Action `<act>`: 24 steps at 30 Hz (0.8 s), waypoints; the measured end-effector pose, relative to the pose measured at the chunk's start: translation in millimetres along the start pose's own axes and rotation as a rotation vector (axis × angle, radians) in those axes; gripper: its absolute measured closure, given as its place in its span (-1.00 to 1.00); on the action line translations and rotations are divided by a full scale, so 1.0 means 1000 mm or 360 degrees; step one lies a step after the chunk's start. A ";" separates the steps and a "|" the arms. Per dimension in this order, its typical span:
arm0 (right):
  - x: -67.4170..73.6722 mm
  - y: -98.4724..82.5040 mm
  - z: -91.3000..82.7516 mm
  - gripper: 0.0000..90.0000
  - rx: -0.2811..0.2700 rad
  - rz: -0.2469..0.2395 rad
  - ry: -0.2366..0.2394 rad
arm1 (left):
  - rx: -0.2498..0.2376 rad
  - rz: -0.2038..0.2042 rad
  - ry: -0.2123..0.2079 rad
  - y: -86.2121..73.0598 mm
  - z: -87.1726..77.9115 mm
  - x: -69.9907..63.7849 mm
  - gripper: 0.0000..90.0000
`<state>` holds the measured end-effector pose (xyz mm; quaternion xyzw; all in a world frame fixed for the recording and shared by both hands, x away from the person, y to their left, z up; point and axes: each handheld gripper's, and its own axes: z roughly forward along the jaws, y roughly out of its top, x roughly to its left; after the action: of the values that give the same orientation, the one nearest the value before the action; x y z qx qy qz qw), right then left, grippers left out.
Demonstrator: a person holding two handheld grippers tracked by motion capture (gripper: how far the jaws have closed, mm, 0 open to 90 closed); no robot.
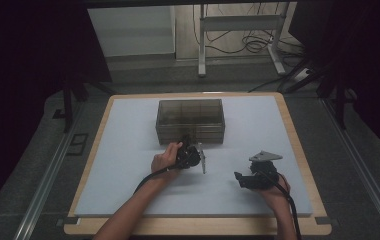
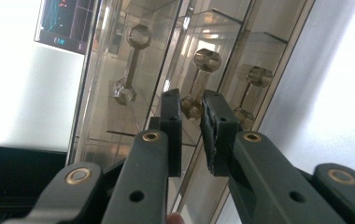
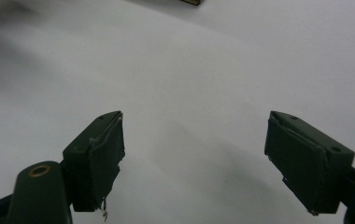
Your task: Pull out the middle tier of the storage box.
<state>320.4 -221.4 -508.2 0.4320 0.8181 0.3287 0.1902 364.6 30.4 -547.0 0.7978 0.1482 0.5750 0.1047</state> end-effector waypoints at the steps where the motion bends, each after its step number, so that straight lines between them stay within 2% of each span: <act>1: 0.000 0.000 0.000 -0.57 -0.0001 0.0001 0.0001 | 0.0000 0.0001 0.0000 0.000 0.000 0.000 0.78; 24: 0.000 0.000 0.000 -0.57 0.0000 -0.0001 -0.0003 | 0.0000 0.0019 0.0016 0.001 -0.002 -0.002 0.80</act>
<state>320.4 -221.9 -507.9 0.4319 0.8181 0.3282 0.1910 361.8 29.0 -548.0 0.7958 0.1438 0.5796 0.1006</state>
